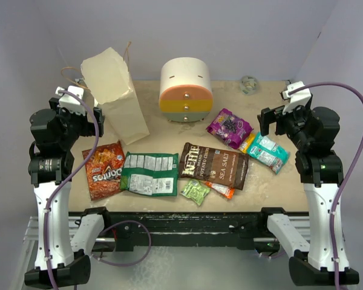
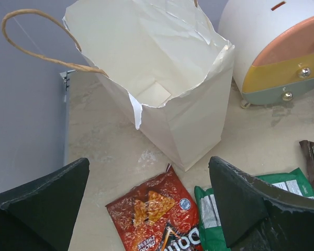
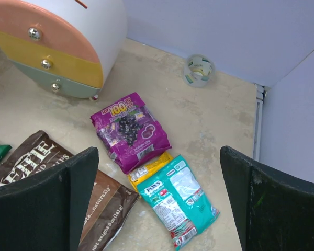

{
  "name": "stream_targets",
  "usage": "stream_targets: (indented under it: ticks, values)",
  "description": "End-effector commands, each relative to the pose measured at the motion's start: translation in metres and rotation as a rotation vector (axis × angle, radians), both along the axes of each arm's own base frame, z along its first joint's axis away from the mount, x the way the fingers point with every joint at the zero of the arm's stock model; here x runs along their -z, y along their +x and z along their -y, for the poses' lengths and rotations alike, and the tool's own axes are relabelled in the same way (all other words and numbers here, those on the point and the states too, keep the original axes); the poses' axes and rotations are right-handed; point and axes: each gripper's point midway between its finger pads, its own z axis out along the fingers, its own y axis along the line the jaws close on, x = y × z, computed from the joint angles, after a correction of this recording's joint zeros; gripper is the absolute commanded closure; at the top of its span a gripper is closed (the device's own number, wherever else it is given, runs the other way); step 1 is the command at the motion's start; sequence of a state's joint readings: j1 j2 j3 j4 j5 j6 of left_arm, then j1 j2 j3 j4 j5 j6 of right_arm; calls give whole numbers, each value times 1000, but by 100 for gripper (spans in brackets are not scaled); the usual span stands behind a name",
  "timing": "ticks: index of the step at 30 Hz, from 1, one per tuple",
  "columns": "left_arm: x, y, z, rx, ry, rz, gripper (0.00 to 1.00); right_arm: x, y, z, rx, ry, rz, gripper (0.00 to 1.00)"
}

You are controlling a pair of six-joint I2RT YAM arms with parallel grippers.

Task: Place the snacks into the paper bag
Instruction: Move the snack to the center of the board.

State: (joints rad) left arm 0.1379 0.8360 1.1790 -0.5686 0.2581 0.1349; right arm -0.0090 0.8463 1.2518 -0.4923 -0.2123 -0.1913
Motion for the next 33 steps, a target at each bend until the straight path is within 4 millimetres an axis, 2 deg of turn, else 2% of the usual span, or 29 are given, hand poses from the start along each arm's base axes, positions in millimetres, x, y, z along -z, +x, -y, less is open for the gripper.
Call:
stream_targets:
  ticks: [1, 9, 15, 18, 25, 28, 33]
  values:
    - [-9, 1, -5, -13, 18, 50, 1, -14, 0, -2, -19, -10, 54, 0]
    - [-9, 0, -10, -37, 20, 47, 1, -10, 0, -3, -26, -8, 41, 0]
    - [-11, -1, -8, -24, 24, 47, 1, -16, -1, 1, -10, -23, 55, 0]
    - [-5, -2, -3, 14, 43, 31, 1, -17, -2, 2, -13, -44, 54, 0]
    - [24, -8, 16, 169, 97, -50, 1, 0, -3, -7, -81, -74, -4, 0]
    - [46, -17, 21, 261, 177, -121, 1, 16, -3, -16, -153, -86, -61, 0]
    - [82, -34, 22, 368, 287, -228, 1, 54, 3, -27, -244, -120, -169, 0]
